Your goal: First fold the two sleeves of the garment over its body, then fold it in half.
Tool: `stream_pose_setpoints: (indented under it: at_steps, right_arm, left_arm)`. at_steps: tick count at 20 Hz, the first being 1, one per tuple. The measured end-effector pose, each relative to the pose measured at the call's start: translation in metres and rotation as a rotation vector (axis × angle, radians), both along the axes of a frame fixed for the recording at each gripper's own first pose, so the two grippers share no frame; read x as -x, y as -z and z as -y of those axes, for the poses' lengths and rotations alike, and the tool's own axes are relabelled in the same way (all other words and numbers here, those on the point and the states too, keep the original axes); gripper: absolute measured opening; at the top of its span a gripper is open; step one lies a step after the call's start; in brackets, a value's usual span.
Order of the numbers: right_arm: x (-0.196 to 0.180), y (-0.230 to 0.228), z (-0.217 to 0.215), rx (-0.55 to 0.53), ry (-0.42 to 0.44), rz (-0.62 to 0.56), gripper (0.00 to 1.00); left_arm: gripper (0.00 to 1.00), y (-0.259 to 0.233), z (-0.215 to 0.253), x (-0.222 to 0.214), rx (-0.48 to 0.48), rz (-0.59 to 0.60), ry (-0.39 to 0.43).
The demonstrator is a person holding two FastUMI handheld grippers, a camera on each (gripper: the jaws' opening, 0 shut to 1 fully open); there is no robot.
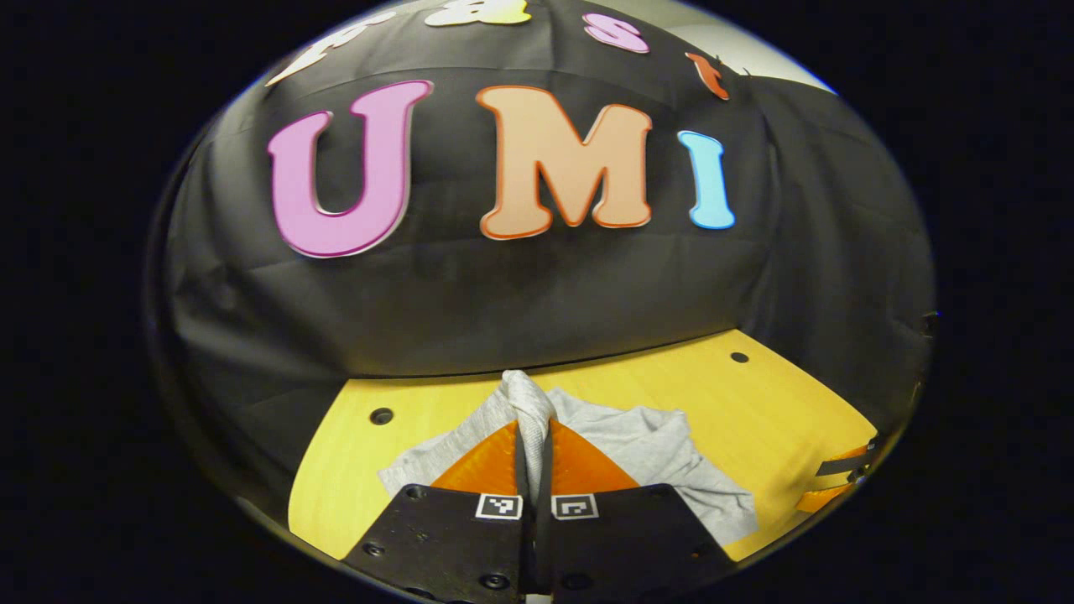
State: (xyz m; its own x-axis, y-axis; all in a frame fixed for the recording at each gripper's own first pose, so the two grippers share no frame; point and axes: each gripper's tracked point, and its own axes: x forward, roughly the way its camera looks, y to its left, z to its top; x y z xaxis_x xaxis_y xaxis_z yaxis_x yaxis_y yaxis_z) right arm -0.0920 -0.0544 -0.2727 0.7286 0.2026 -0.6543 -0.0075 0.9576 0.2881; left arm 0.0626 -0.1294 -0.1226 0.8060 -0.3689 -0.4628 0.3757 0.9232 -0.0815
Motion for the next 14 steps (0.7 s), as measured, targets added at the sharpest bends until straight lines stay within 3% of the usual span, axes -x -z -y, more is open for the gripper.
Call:
stream_pose_setpoints:
  at_steps: [8,14]
  right_arm:
    - [0.035,0.011,0.06,0.023,0.132,-0.035,0.96]
    - [0.058,0.012,0.09,0.055,0.192,-0.054,0.96]
  left_arm:
    - [0.0,0.029,0.103,-0.003,0.014,-0.054,0.129]
    - [0.0,0.084,0.158,0.003,-0.019,-0.155,0.2]
